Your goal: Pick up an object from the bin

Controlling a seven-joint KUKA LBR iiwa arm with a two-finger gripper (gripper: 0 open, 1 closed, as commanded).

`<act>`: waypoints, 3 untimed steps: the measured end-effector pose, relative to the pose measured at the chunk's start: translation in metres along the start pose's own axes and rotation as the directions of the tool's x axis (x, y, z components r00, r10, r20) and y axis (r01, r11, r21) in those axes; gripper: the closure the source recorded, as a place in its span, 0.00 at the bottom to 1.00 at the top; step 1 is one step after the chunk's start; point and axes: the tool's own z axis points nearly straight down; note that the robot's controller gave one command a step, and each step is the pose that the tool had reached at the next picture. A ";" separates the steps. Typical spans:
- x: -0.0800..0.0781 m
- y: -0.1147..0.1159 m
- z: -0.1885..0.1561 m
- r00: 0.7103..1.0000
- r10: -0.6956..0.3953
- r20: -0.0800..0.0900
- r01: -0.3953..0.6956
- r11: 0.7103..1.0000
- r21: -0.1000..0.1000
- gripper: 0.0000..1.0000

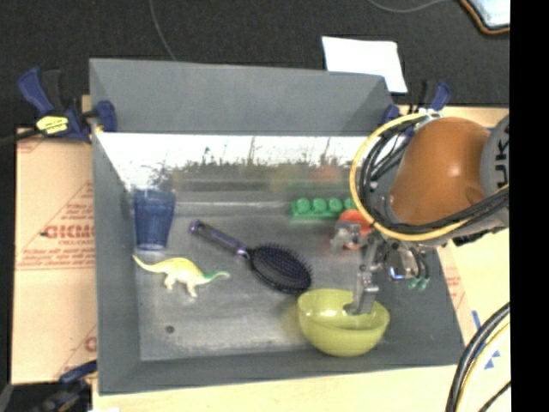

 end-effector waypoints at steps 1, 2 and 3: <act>-0.005 0.071 0.028 0.984 0.179 -0.002 -0.179 0.984 -0.001 0.00; -0.035 0.115 0.055 0.998 -0.068 0.003 0.068 0.998 0.000 0.00; -0.085 0.099 0.028 0.887 0.462 0.006 -0.462 0.887 -0.003 0.00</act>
Offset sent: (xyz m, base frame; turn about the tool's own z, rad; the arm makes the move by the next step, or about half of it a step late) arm 0.0339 0.1153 -0.0555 -0.0678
